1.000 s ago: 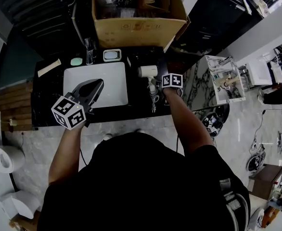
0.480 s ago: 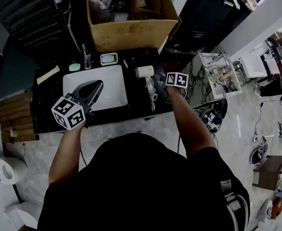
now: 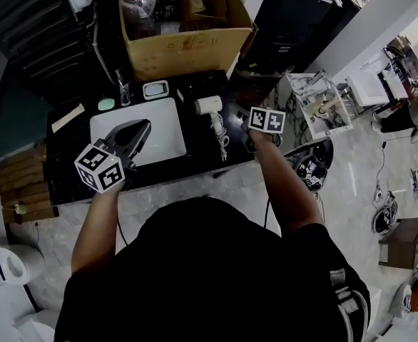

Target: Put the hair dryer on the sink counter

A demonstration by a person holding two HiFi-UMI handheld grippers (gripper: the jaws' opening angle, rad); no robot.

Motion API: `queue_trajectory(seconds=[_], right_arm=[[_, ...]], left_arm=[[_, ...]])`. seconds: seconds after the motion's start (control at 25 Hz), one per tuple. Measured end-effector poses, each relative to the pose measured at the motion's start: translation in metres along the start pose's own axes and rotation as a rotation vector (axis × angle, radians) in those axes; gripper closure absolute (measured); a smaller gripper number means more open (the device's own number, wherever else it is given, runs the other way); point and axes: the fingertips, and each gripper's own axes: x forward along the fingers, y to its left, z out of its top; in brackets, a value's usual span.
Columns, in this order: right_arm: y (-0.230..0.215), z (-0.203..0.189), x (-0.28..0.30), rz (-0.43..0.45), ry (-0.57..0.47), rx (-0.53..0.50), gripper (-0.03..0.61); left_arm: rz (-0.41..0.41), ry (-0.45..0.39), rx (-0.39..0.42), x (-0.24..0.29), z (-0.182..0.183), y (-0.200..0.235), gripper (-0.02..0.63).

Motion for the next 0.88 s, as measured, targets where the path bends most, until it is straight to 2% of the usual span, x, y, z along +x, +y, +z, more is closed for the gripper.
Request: queue_trajectory(seconds=[0.2, 0.4, 0.64, 0.88], right_arm=[[0.029, 0.016, -0.024, 0.119, -0.081, -0.035, 0.258], [0.068, 0.032, -0.051, 0.209, -0.151, -0.123, 0.261], [0.088, 0.037, -0.073, 0.219, -0.185, -0.220, 0.311], [0.091, 0.043, -0.095, 0.198, -0.237, -0.253, 0.367]], left_arm=[[-0.011, 0.005, 0.003, 0.002, 0.002, -0.003, 0.598], [-0.031, 0.005, 0.012, 0.005, 0.003, -0.008, 0.598], [-0.044, 0.003, 0.019, 0.005, 0.004, -0.013, 0.598], [-0.062, 0.014, 0.012, 0.007, 0.001, -0.015, 0.598]])
